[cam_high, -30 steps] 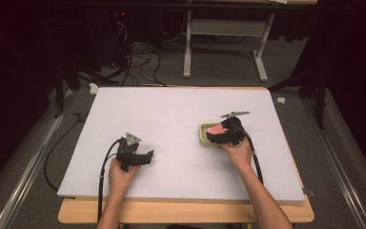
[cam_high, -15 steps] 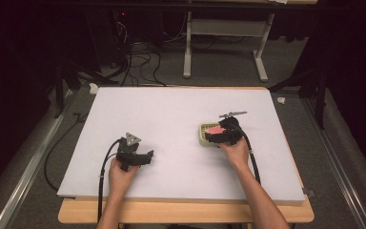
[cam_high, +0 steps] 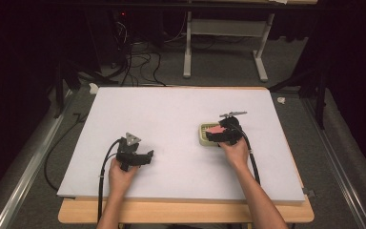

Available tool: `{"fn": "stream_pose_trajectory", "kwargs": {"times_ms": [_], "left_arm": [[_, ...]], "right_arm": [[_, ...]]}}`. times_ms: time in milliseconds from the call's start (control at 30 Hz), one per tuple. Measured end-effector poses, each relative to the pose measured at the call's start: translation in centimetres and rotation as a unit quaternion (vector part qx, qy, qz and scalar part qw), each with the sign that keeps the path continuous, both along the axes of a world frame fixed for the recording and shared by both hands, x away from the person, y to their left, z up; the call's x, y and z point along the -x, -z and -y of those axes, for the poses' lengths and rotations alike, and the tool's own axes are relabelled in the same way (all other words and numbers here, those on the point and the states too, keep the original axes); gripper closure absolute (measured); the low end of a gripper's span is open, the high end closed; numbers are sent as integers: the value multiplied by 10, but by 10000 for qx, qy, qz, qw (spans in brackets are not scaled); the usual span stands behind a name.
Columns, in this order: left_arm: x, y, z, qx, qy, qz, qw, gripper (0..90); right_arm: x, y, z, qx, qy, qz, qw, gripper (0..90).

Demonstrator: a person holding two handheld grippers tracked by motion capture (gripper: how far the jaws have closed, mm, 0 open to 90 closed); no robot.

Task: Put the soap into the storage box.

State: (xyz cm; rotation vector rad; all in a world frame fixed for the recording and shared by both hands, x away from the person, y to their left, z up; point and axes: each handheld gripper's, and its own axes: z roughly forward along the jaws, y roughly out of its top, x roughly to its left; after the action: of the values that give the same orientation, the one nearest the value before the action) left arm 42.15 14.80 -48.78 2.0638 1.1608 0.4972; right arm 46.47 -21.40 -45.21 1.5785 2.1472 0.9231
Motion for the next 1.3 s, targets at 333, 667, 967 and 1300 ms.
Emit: {"fn": "stream_pose_trajectory", "kwargs": {"times_ms": [333,667,967,1300], "left_arm": [[0,0,0,4,1,4,10000,197],[0,0,0,5,1,3,10000,197],[0,0,0,6,2,2,10000,197],[0,0,0,10,0,0,10000,197]], "right_arm": [[0,-2,2,-63,19,35,10000,128],[1,-5,4,-134,18,88,9999,128],[2,-7,6,-121,25,169,9998,130],[7,-13,7,-212,-24,293,9993,138]]}}
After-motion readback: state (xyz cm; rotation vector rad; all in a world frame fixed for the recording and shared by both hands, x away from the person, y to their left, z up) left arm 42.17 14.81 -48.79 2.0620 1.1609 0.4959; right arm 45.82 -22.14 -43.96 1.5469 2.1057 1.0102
